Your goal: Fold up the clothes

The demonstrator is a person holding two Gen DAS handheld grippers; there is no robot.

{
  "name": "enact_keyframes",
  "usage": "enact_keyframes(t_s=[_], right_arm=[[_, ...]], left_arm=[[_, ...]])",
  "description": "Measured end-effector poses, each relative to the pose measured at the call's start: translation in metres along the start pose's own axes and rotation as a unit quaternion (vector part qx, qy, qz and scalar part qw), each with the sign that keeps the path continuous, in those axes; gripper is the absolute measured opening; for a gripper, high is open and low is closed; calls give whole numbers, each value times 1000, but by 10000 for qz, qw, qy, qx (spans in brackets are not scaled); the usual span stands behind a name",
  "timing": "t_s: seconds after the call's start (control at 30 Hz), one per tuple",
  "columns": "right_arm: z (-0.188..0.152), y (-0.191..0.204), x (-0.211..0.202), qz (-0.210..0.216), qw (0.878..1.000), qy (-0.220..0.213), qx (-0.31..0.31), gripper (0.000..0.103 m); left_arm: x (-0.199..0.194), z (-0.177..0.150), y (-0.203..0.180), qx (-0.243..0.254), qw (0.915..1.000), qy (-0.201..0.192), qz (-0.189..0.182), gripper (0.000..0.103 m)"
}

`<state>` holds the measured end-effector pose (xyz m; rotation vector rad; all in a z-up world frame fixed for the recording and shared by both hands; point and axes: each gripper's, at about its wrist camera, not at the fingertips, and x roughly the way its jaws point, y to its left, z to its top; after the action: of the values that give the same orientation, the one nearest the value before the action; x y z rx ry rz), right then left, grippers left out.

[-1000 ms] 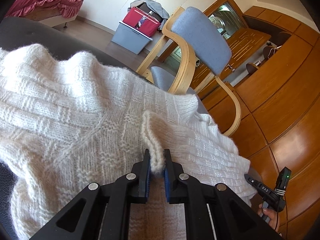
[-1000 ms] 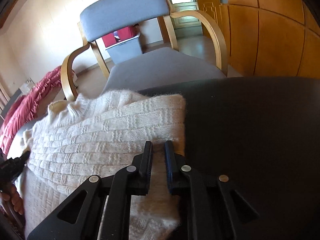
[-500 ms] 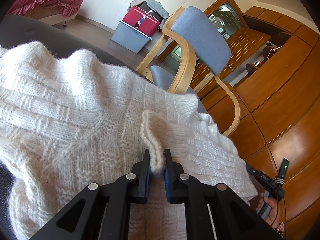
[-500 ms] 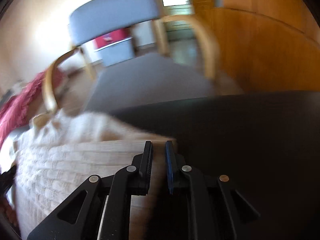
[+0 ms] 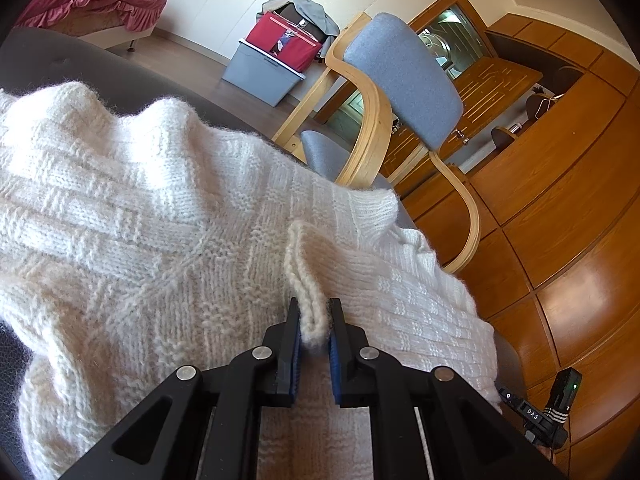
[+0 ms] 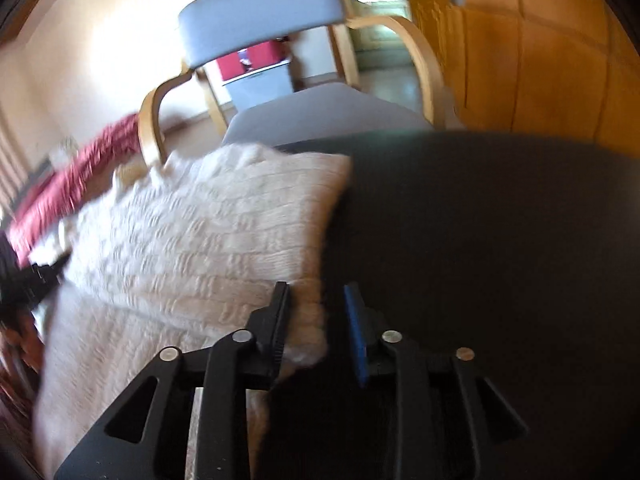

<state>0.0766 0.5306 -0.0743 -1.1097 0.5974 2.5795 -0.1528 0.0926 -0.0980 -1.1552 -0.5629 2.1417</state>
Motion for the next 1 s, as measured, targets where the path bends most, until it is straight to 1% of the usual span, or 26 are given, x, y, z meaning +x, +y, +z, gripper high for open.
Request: enact_keyframes(t_s=[0.03, 0.1, 0.13, 0.2, 0.23, 0.4, 0.57, 0.7, 0.73, 0.8, 0.87, 0.93, 0.97, 1.0], right_arm=[[1, 1, 0, -8, 10000, 26, 2, 29], [7, 10, -4, -162, 9998, 49, -82, 29], [13, 13, -7, -174, 9998, -25, -102, 29], [28, 19, -15, -21, 9993, -356, -113, 29], [35, 29, -14, 47, 9988, -447, -188, 29], [41, 43, 0, -124, 9988, -271, -385, 29], [45, 54, 14, -341, 9979, -59, -539, 29], [47, 63, 25, -515, 9964, 112, -662, 29], [49, 68, 24, -474, 9965, 85, -691, 30], [50, 92, 6, 30, 9965, -158, -817, 30], [52, 128, 2, 486, 9931, -248, -1036, 32], [46, 163, 9, 780, 9877, -171, -1343, 32], [42, 178, 15, 856, 9853, -99, -1478, 32], [38, 192, 25, 840, 9840, 8, -1570, 32]], left_arm=[[0, 0, 0, 0, 10000, 1, -2, 10], [0, 0, 1, 3, 10000, 0, -4, 10], [0, 0, 1, 7, 10000, 0, -2, 10], [0, 0, 1, 12, 10000, 4, 0, 10], [-1, 0, 2, 9, 10000, 4, -3, 10], [-1, 0, 0, 11, 10000, 0, 6, 10], [1, -1, -7, 217, 9995, -25, 223, 11], [2, -1, -10, 243, 9994, -20, 257, 11], [2, -2, -11, 227, 9994, -18, 248, 11], [3, -2, -12, 201, 9995, -16, 223, 12], [4, -2, -12, 186, 9996, -17, 211, 12], [4, -2, -11, 167, 9997, -20, 192, 12], [4, -1, -10, 154, 9997, -21, 181, 12], [4, -1, -10, 141, 9998, -22, 170, 12]])
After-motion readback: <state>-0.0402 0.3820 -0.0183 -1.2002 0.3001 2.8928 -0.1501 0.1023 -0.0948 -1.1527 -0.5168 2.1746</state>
